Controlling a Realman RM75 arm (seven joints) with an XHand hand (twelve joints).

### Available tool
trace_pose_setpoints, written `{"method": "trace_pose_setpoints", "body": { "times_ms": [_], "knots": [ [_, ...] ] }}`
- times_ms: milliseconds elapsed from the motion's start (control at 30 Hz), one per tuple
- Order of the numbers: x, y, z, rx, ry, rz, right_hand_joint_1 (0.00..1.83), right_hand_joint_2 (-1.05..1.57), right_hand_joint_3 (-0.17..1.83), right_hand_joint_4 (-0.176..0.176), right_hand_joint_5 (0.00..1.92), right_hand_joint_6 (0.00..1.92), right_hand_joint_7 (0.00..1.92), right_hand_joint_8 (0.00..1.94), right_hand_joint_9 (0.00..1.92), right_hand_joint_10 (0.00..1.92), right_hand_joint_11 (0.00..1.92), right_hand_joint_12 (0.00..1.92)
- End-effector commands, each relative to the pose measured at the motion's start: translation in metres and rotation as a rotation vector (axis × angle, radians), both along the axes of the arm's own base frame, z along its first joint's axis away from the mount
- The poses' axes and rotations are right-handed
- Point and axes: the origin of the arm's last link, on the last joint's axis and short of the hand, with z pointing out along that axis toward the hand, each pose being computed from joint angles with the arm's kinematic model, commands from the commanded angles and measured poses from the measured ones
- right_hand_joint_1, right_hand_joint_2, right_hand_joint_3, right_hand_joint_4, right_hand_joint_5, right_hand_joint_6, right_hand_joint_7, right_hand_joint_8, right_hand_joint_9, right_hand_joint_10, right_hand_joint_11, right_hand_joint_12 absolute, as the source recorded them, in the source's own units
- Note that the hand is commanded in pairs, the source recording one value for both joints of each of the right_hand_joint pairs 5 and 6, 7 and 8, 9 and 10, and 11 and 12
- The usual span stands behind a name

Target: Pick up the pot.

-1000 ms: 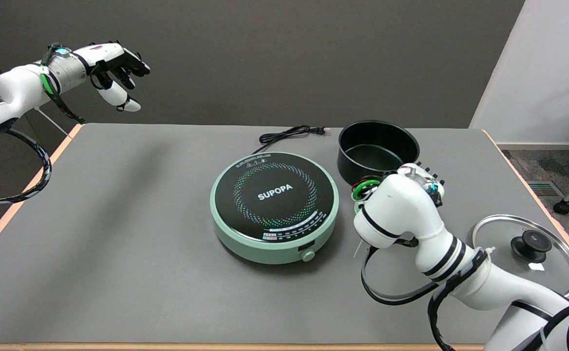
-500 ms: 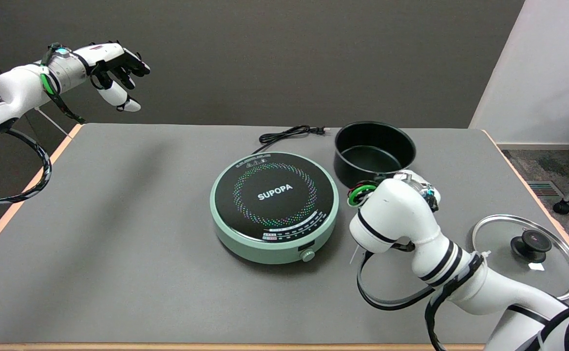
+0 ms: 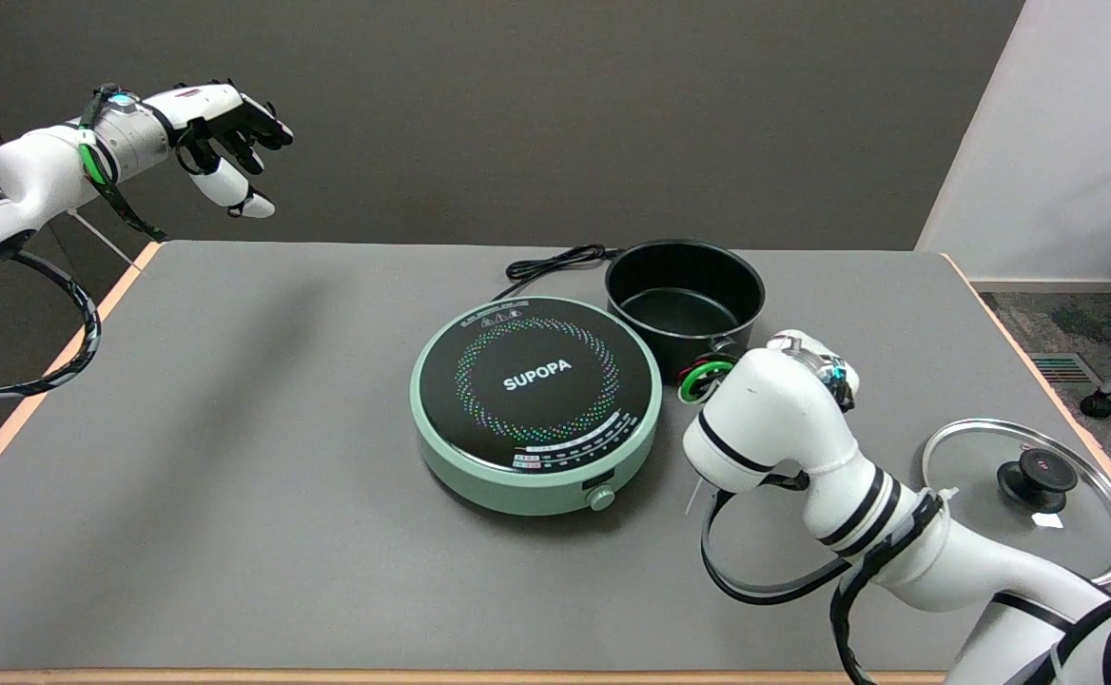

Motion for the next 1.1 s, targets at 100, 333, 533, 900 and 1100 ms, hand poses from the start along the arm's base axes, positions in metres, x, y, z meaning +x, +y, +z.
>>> {"method": "trace_pose_setpoints", "body": {
  "times_ms": [100, 333, 533, 900, 1100],
  "knots": [
    [-0.001, -0.004, 0.01, 0.017, 0.021, 0.012, 1.07, 1.28, 1.15, -0.124, 1.6, 1.6, 1.6, 1.6, 1.6, 1.6, 1.6, 1.6],
    [0.002, -0.005, 0.029, 0.019, 0.052, 0.055, 1.01, 1.39, 1.32, -0.116, 1.62, 1.62, 1.62, 1.62, 1.62, 1.62, 1.62, 1.62],
    [0.01, -0.004, 0.054, 0.036, 0.104, 0.113, 0.99, 1.41, 1.37, -0.111, 1.64, 1.64, 1.64, 1.64, 1.64, 1.64, 1.64, 1.64],
    [0.007, 0.015, 0.107, 0.08, 0.179, 0.175, 0.97, 1.43, 1.4, -0.107, 1.65, 1.65, 1.65, 1.65, 1.65, 1.65, 1.65, 1.65],
    [0.004, 0.04, 0.141, 0.127, 0.29, 0.213, 0.95, 1.49, 1.35, -0.099, 1.69, 1.69, 1.69, 1.69, 1.69, 1.69, 1.69, 1.69]
  ]
}}
